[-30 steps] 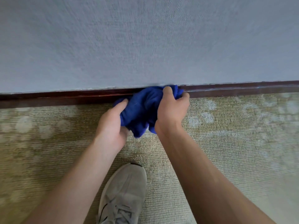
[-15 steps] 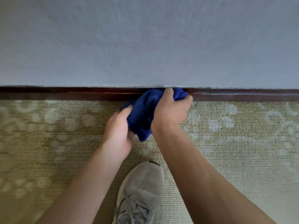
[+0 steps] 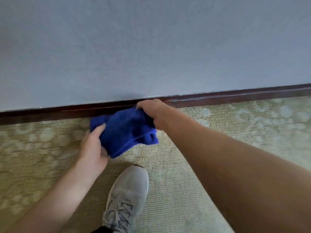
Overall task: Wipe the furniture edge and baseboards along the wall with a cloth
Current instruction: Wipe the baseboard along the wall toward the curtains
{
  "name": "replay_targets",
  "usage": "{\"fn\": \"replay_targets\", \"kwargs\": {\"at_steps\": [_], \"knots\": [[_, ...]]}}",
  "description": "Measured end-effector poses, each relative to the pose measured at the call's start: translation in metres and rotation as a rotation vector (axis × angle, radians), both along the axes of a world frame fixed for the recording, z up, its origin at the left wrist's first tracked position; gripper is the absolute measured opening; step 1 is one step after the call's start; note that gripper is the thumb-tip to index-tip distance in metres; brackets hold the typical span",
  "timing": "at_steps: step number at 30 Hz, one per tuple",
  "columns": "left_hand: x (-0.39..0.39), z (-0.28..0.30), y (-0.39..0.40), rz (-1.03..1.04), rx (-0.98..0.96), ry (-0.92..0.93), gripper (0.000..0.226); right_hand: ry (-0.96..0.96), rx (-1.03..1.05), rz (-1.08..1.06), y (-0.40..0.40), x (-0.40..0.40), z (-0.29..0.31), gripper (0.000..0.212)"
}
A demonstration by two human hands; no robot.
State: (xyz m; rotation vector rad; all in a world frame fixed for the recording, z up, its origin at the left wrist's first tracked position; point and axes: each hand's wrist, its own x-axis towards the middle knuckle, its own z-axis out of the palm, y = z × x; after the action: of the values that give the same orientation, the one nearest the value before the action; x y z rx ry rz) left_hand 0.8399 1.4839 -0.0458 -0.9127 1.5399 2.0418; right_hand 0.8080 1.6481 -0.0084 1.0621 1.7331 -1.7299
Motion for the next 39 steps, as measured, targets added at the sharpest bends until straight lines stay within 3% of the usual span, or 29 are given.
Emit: {"fn": "replay_targets", "kwargs": {"at_steps": [4,7,10,13,14,18,23,26,29,31,34,39], "knots": [[0.023,0.036,0.059,-0.278,-0.013,0.045,0.03,-0.013,0.106,-0.02,0.085,0.046,0.03,0.035],[0.035,0.058,0.083,-0.368,-0.083,0.016,0.026,-0.032,0.032,-0.08,0.109,0.085,0.047,0.016],[0.031,0.074,0.082,-0.287,-0.122,-0.04,0.028,0.005,-0.052,-0.067,0.103,0.09,0.062,0.01],[0.028,0.075,0.077,-0.212,-0.156,0.0,0.028,0.039,-0.032,-0.079,0.091,0.083,0.066,0.032],[0.028,0.071,0.078,-0.196,-0.171,0.013,0.026,0.037,0.017,-0.074,0.09,0.083,0.064,0.028],[0.028,0.036,0.091,-0.078,-0.16,-0.042,0.015,-0.011,0.153,0.055,0.101,0.075,0.023,0.009],[0.03,-0.002,0.121,-0.104,-0.084,-0.04,0.014,-0.1,0.208,-0.003,0.136,0.049,-0.029,0.024],[0.012,-0.003,0.135,-0.168,-0.037,-0.039,0.026,-0.126,0.157,-0.102,0.143,0.043,-0.04,0.032],[-0.006,0.007,0.156,-0.255,0.008,-0.127,0.033,-0.133,0.049,-0.374,0.148,0.048,-0.041,0.038],[-0.01,0.01,0.169,-0.259,0.018,-0.154,0.026,-0.055,-0.142,-0.563,0.15,0.055,-0.039,0.048],[-0.01,-0.001,0.184,-0.142,-0.085,-0.172,0.01,0.058,-0.383,-0.565,0.138,0.067,-0.039,0.052],[0.01,-0.028,0.197,-0.012,-0.163,0.058,0.022,0.132,-0.259,-0.533,0.139,0.07,-0.069,0.033]]}}
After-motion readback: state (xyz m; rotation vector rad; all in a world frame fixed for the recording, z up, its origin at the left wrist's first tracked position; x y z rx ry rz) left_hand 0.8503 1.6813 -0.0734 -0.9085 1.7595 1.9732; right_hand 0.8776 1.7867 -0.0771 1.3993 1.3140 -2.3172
